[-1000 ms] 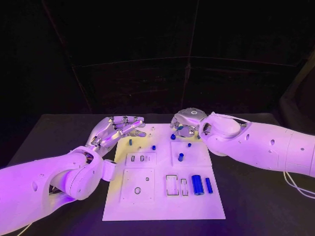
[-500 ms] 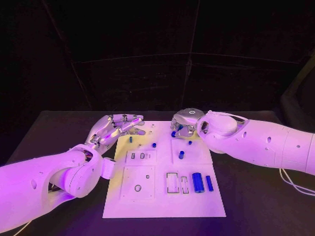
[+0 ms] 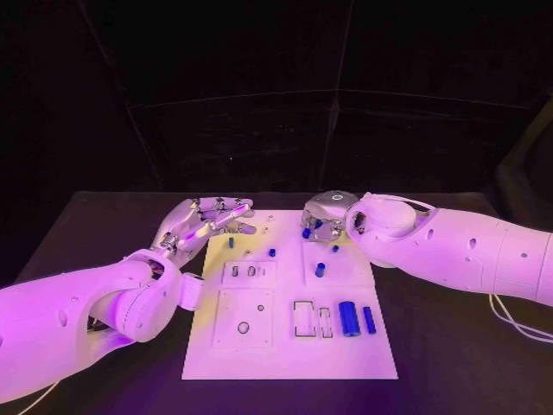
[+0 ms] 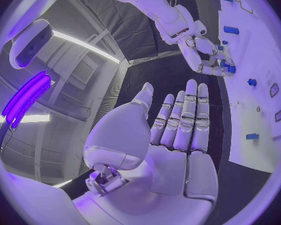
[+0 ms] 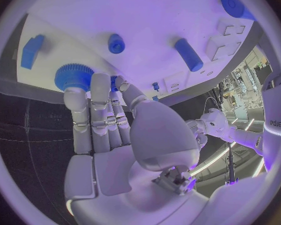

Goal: Assemble the parts on the task board

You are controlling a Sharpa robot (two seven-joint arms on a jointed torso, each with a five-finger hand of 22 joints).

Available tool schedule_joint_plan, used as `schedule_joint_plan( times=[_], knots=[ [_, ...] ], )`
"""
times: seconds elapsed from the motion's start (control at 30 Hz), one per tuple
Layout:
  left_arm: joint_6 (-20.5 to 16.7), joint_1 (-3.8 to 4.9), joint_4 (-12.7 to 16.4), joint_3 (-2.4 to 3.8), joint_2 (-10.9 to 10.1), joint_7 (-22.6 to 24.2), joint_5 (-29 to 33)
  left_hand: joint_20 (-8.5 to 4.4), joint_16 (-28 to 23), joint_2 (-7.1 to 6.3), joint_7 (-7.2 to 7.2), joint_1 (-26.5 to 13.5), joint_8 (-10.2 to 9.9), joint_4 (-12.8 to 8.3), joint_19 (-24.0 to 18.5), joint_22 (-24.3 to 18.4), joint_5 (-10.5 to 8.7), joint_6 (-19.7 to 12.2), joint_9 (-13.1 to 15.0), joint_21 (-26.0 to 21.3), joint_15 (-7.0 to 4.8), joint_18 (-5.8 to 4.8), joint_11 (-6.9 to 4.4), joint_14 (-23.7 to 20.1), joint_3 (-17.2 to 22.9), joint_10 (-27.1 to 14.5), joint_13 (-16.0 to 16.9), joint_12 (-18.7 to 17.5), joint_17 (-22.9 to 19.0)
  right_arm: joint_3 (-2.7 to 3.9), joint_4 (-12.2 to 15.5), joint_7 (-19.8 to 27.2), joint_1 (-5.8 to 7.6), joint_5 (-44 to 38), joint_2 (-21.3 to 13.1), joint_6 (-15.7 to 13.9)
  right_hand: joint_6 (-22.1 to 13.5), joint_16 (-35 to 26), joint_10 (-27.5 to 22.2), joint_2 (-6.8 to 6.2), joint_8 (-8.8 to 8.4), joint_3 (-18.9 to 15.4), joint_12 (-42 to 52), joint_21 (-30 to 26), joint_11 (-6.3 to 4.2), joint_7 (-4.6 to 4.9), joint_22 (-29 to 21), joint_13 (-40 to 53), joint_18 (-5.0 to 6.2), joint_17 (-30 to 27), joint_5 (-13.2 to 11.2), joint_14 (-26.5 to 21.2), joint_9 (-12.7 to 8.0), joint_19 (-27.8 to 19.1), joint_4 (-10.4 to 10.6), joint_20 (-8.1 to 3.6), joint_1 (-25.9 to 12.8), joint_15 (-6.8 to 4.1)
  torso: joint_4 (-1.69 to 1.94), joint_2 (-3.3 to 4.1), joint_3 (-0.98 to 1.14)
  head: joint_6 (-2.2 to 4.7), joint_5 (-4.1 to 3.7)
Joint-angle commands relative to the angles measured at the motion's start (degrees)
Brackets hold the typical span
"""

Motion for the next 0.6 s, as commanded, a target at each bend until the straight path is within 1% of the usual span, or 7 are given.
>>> schedule_joint_plan(
  times=[0.03,0.1,0.2,0.3,0.4,0.57,0.6],
  knots=[
    [0.7,0.12,0.0,0.07,0.1,0.1,-0.4,0.28,-0.3,0.67,2.36,0.0,-0.4,0.1,0.0,-0.1,0.11,-0.4,-0.1,-0.4,0.2,0.71,0.23,-0.2,0.3,-0.3,-0.1,-0.3,0.1,0.04,-0.2,0.8,0.13,0.4,0.2,0.9,0.2,0.6,-0.1,0.02,-0.18,0.8,0.0,0.4,0.02,-0.28,0.4,0.0,-1.11,0.4,0.1,-0.2,0.1,0.3,0.0,-0.07,-0.6,0.25,-0.05,0.04,0.02,-0.12,0.11],
    [0.7,0.13,-0.1,0.07,0.1,0.1,-0.4,0.31,-0.4,0.69,2.4,0.0,-0.5,0.0,0.0,-0.1,0.11,-0.7,-0.1,-0.5,0.23,0.71,0.28,-0.2,0.3,-0.3,-0.1,-0.4,0.1,0.04,-0.4,1.0,0.13,0.5,0.3,1.0,0.4,1.0,0.1,0.21,-0.18,1.5,0.0,0.7,0.01,-0.28,0.6,0.0,-1.14,0.7,0.1,-0.3,0.1,0.3,0.1,-0.07,-0.7,0.26,-0.11,0.01,-0.01,-0.36,0.15],
    [0.7,0.14,-0.1,0.07,0.1,0.1,-0.4,0.33,-0.5,0.7,2.42,0.1,-0.7,0.0,0.0,-0.2,0.11,-1.1,-0.1,-0.5,0.26,0.71,0.31,-0.2,0.4,-0.4,-0.1,-0.5,0.2,0.04,-0.6,1.1,0.13,0.7,0.4,1.0,0.5,1.7,0.1,0.42,-0.2,2.2,0.0,1.0,0.03,-0.23,1.0,-0.1,-1.19,1.1,0.0,-0.4,0.1,0.4,0.4,-0.06,-1.0,0.29,-0.11,0.05,-0.01,-0.45,0.15],
    [0.7,0.17,-0.1,0.07,0.1,0.1,-0.4,0.34,-0.6,0.71,2.44,0.1,-0.7,0.0,0.0,-0.2,0.11,-1.2,-0.1,-0.5,0.27,0.71,0.33,-0.2,0.4,-0.5,-0.1,-0.6,0.2,0.04,-0.7,1.2,0.13,1.0,0.6,1.0,0.5,3.1,0.3,0.91,-0.21,3.3,0.0,1.7,0.06,-0.15,2.2,-0.1,-1.36,2.5,-0.1,-0.3,0.1,0.8,0.9,-0.03,-1.3,0.32,-0.07,0.12,-0.03,-0.52,0.13],
    [0.7,0.19,-0.1,0.07,0.2,0.1,-0.4,0.35,-0.6,0.71,2.44,0.1,-0.7,0.0,0.0,-0.2,0.11,-1.2,-0.1,-0.5,0.27,0.71,0.33,-0.2,0.4,-0.5,-0.1,-0.6,0.2,0.04,-0.9,1.3,0.13,1.2,0.8,1.0,0.9,4.3,0.7,1.28,-0.11,4.4,0.1,2.4,0.01,-0.2,3.1,0.0,-1.51,3.7,-0.8,-0.2,0.1,1.2,1.3,-0.04,-1.4,0.27,0.04,0.12,-0.03,-0.66,0.06],
    [0.8,0.21,-0.2,0.07,0.2,0.0,-0.4,0.35,-0.6,0.72,2.45,0.1,-0.8,-0.1,0.0,-0.2,0.11,-1.3,-0.1,-0.5,0.28,0.71,0.34,-0.2,0.4,-0.5,-0.1,-0.6,0.2,0.03,-1.7,1.5,0.12,1.5,1.3,1.4,1.2,5.5,1.0,1.01,-0.12,6.1,0.1,3.0,-0.04,-0.19,3.9,0.0,-1.6,4.5,-1.5,-0.3,0.1,1.4,1.8,-0.05,-1.6,0.29,-0.01,0.08,-0.03,-0.83,0.17],
    [0.8,0.22,-0.2,0.07,0.2,0.0,-0.4,0.35,-0.6,0.73,2.45,0.1,-0.8,-0.1,0.0,-0.2,0.11,-1.3,-0.1,-0.5,0.28,0.71,0.34,-0.2,0.4,-0.5,-0.1,-0.6,0.2,0.03,-1.8,1.4,0.12,1.5,1.4,1.7,1.2,5.9,1.1,0.69,-0.14,6.9,0.0,3.3,-0.05,-0.16,4.2,0.0,-1.64,4.8,-1.7,-0.4,0.1,1.4,2.0,-0.05,-1.8,0.31,0.03,0.12,-0.03,-0.9,0.17]
  ],
)
